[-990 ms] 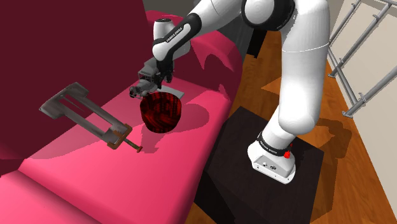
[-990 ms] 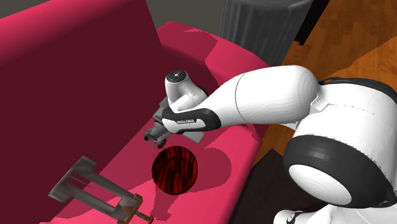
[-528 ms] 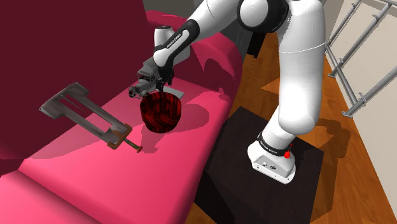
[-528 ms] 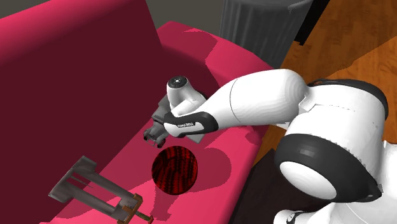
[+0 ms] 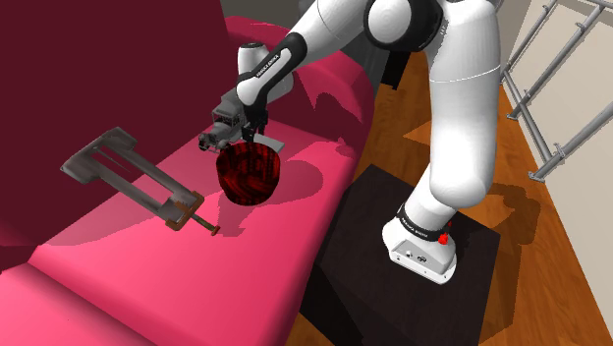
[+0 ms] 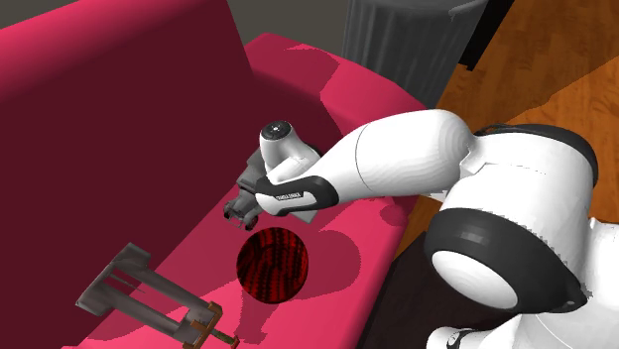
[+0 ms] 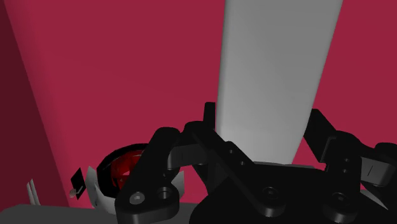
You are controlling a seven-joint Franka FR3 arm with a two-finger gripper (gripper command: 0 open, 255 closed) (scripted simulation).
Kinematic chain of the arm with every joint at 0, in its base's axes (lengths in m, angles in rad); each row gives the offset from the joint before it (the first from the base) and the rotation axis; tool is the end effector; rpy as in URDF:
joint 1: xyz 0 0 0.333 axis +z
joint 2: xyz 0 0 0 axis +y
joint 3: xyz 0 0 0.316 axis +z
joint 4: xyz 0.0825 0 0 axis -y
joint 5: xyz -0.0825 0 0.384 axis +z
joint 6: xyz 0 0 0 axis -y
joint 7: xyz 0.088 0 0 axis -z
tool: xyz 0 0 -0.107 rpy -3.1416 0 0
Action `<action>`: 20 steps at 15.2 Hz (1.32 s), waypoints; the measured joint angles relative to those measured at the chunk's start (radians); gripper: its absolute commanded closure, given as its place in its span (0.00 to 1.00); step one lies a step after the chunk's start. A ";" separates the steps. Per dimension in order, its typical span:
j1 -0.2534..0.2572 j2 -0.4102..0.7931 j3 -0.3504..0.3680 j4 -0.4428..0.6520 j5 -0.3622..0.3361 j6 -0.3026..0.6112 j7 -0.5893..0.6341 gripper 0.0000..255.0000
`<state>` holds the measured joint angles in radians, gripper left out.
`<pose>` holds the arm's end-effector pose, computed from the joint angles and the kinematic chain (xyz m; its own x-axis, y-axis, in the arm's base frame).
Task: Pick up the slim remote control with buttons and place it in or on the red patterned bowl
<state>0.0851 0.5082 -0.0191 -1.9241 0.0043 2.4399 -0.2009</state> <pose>0.6260 0.0419 0.2250 0.9648 0.2630 0.0063 0.2629 -0.9648 0.0079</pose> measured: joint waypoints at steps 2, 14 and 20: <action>0.000 0.000 0.000 0.001 0.000 -0.001 0.000 1.00; 0.000 -0.086 -0.001 0.015 -0.001 -0.106 -0.002 1.00; 0.001 -0.135 -0.001 0.024 -0.003 -0.171 -0.001 1.00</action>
<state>0.0859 0.3729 -0.0200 -1.8998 0.0015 2.2694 -0.2020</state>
